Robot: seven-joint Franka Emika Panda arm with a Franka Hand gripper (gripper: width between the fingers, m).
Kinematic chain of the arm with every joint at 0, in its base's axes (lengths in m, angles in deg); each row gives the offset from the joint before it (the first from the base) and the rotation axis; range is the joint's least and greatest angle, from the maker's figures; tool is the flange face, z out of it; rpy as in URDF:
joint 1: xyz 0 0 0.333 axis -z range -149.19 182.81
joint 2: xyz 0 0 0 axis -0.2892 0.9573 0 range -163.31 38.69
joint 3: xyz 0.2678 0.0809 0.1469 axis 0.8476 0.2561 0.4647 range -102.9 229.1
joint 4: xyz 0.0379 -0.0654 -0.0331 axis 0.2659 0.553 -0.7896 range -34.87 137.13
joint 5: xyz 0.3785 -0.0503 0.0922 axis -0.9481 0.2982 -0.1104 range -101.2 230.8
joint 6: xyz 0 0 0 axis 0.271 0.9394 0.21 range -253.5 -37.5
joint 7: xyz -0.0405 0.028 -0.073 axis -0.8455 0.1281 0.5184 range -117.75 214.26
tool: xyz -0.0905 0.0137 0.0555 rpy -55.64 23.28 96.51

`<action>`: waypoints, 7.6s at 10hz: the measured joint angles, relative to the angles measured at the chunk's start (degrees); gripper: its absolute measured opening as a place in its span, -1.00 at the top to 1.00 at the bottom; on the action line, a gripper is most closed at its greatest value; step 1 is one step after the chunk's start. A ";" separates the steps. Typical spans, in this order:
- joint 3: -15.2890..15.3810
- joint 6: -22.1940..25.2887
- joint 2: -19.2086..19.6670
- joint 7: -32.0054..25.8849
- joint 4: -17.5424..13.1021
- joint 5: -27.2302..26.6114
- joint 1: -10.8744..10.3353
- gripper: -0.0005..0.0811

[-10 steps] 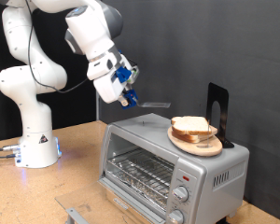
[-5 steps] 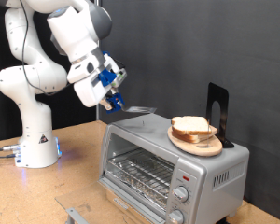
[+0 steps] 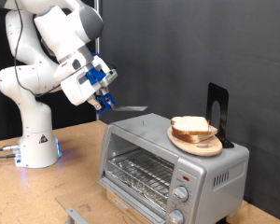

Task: Make a piece of toast with the oven

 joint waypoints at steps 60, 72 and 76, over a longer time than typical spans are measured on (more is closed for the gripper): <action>10.88 12.23 28.04 14.94 -27.85 14.52 4.63 -0.16; 14.03 11.56 34.31 19.41 -34.26 16.28 4.62 -0.16; 14.02 9.31 35.50 20.69 -34.54 14.04 4.63 -0.16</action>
